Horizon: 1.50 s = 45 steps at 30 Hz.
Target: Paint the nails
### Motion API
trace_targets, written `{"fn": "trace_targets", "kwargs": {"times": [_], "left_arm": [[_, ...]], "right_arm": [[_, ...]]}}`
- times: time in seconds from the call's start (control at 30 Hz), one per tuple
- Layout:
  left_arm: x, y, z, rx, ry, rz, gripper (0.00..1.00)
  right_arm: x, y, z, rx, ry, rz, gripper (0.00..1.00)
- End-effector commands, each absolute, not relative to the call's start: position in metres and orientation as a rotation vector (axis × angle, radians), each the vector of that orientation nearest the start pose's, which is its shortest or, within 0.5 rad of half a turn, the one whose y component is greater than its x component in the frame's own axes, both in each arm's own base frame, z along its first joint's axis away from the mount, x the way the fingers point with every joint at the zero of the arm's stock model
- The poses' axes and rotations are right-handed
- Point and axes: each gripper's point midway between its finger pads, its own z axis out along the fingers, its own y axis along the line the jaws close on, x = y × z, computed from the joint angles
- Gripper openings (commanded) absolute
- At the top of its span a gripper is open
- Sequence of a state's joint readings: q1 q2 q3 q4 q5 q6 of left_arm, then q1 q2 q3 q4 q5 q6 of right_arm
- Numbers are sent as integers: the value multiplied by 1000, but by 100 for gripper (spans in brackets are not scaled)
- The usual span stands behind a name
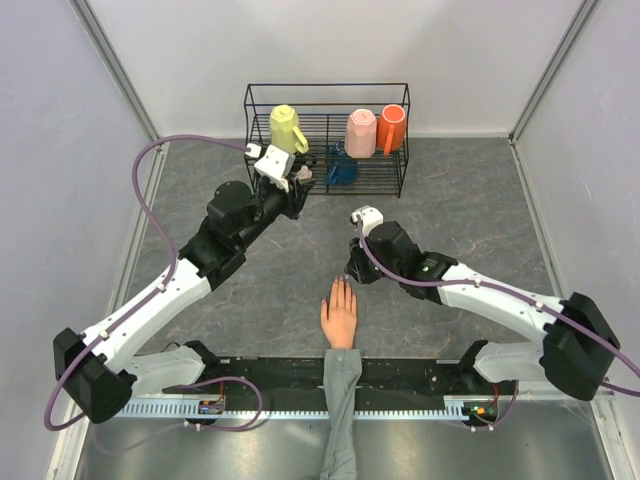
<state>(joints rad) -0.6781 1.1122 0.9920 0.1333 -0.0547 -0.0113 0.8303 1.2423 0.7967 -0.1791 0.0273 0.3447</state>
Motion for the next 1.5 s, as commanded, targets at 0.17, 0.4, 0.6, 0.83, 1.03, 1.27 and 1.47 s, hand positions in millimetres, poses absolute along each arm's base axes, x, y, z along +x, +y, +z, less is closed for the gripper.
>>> {"fn": "trace_targets", "kwargs": {"times": [0.17, 0.4, 0.6, 0.83, 1.03, 1.27, 1.47], "left_arm": [[331, -247, 369, 403, 1508, -512, 2], [339, -252, 369, 416, 1521, -514, 2], [344, -248, 366, 406, 1536, -528, 2], [343, -244, 365, 392, 1541, -553, 2], [340, -240, 369, 389, 1532, -553, 2], [343, -236, 368, 374, 1538, -549, 2], [343, -240, 365, 390, 1543, -569, 2]], "right_arm": [[250, 298, 119, -627, 2216, 666, 0], [255, 307, 112, -651, 2250, 667, 0], [261, 300, 109, -615, 2273, 597, 0], [266, 298, 107, -604, 2277, 566, 0], [276, 295, 103, -581, 2279, 508, 0], [282, 291, 101, -556, 2289, 475, 0], [272, 273, 96, -518, 2329, 449, 0]]}}
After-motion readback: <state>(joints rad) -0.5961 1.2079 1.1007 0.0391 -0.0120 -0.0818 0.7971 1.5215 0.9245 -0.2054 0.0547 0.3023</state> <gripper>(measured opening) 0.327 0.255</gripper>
